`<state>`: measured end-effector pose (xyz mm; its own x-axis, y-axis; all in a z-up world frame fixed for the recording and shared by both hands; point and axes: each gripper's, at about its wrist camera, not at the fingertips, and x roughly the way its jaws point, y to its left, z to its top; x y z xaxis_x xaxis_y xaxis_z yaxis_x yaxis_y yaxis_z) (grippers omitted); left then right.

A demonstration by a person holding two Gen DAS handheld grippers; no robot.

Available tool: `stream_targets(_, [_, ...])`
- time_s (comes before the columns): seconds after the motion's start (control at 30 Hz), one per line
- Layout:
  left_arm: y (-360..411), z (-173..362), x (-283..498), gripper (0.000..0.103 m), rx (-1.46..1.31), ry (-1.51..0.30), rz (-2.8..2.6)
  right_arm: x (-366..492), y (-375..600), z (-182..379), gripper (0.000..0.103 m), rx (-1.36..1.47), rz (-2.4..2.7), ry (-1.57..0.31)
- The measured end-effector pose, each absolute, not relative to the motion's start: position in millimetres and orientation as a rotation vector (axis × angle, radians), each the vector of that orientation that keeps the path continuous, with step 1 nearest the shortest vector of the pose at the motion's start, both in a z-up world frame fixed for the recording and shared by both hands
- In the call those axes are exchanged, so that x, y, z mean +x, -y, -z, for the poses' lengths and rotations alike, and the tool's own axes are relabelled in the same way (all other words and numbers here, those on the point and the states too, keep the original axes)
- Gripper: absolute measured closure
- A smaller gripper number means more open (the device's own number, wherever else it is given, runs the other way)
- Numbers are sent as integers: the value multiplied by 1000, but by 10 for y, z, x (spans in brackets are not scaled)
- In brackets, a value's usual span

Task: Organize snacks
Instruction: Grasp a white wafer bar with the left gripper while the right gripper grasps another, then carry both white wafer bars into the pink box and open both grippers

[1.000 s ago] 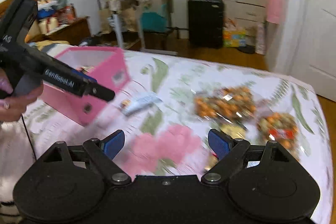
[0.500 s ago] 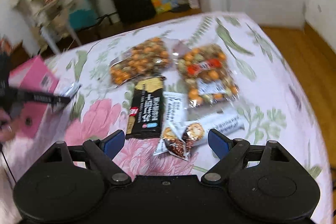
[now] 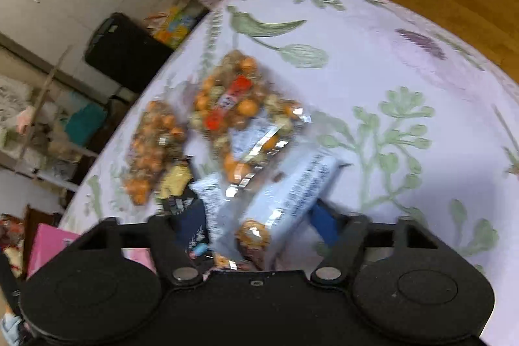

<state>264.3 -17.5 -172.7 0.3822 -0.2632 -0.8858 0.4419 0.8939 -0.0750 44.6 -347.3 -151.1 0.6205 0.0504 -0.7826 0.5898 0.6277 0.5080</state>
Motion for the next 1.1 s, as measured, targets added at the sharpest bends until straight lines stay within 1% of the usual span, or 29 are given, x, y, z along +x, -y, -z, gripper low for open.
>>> stream_targets(0.03, [180, 1721, 2618, 74, 178, -1095, 461, 426, 3479, 1504, 51, 844, 373, -867])
stream_targets(0.07, [190, 1718, 2584, 76, 171, -1098, 470, 401, 3479, 1493, 55, 847, 383, -864])
stream_targets(0.2, [238, 1689, 2474, 77, 177, -1096, 479, 373, 3424, 1436, 61, 798, 389, -896])
stream_targets(0.23, [238, 1672, 2451, 77, 169, -1100, 483, 366, 3396, 1403, 66, 770, 388, -904])
stream_targets(0.27, [235, 1654, 2428, 77, 154, -1107, 490, 363, 3343, 1368, 67, 735, 382, -913])
stream_targets(0.37, [231, 1583, 2335, 77, 110, -1125, 512, 304, 3182, 1286, 69, 674, 340, -921])
stream_targets(0.73, [244, 1327, 1858, 77, 49, -1142, 585, 129, 2825, 1104, 69, 649, 202, -917])
stream_targets(1.1, [-26, 1224, 1617, 77, 13, -1193, 568, 190, 2621, 1007, 69, 595, 63, -955])
